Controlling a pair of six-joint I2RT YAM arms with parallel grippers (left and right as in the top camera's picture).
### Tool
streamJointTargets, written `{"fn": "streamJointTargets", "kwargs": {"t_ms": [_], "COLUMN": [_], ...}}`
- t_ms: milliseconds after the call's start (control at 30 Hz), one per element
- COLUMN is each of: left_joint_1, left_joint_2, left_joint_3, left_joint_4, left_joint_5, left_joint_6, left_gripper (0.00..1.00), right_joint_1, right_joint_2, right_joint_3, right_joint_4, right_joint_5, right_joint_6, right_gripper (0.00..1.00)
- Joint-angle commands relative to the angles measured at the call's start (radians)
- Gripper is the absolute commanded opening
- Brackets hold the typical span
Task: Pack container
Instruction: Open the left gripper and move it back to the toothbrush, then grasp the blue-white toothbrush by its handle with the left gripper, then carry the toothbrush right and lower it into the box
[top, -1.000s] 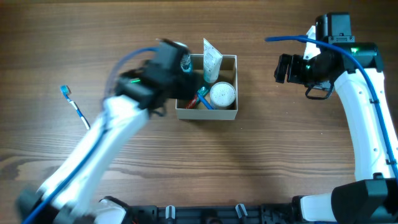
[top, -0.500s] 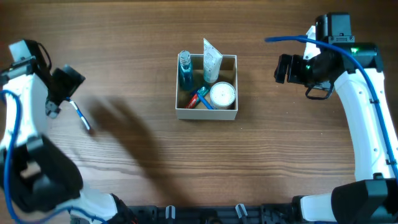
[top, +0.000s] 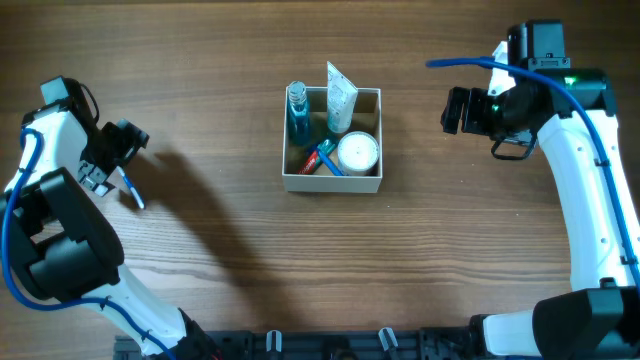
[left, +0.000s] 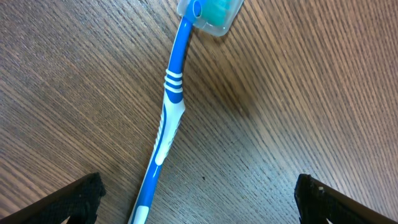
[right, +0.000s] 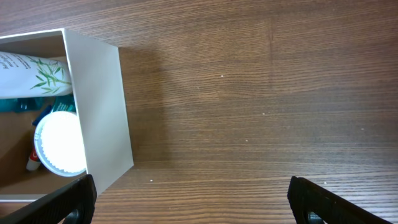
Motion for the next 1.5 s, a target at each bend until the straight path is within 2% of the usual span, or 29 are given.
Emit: {"fn": "streamJointTargets", "kwargs": {"t_ms": [0, 300, 367, 400, 467, 567, 600, 800, 1100, 1300, 1467], "left_joint_1": [0.006, 0.006, 0.006, 0.006, 0.006, 0.006, 0.006, 0.005, -0.021, -0.157, -0.372], "left_joint_2": [0.041, 0.082, 0.082, 0.082, 0.082, 0.082, 0.082, 0.082, 0.045, -0.156, -0.368], "left_joint_3": [-0.005, -0.005, -0.005, -0.005, -0.005, -0.005, -0.005, -0.005, 0.018, 0.027, 0.027], "left_joint_4": [0.005, 0.002, -0.007, -0.014, -0.019, -0.026, -0.026, -0.034, -0.096, -0.137, -0.141], "left_joint_5": [-0.011, -0.033, -0.032, -0.032, -0.032, -0.033, -0.036, -0.036, -0.035, -0.017, -0.021], "left_joint_6": [0.002, 0.002, 0.008, 0.011, 0.011, 0.011, 0.010, 0.010, 0.010, 0.018, 0.048], "left_gripper": [1.00, 0.99, 0.76, 0.60, 0.49, 0.18, 0.12, 0.04, 0.04, 0.04, 0.04], "right_joint_1": [0.000, 0.000, 0.000, 0.000, 0.000, 0.000, 0.000, 0.000, 0.000, 0.000, 0.000], "right_joint_2": [0.009, 0.009, 0.009, 0.009, 0.009, 0.009, 0.009, 0.009, 0.009, 0.009, 0.009], "right_joint_3": [-0.003, -0.003, -0.003, -0.003, -0.003, -0.003, -0.003, -0.003, -0.003, -0.003, -0.003], "right_joint_4": [0.000, 0.000, -0.001, -0.001, -0.001, 0.000, -0.001, -0.001, -0.001, 0.000, 0.000], "right_joint_5": [-0.008, -0.008, -0.008, -0.008, -0.008, -0.008, -0.008, -0.008, -0.008, -0.008, -0.008], "right_joint_6": [-0.017, -0.018, -0.018, -0.018, -0.019, -0.019, -0.019, -0.019, -0.019, -0.019, -0.019], "right_gripper": [1.00, 1.00, 1.00, 1.00, 1.00, 1.00, 1.00, 1.00, 1.00, 1.00, 1.00]}}
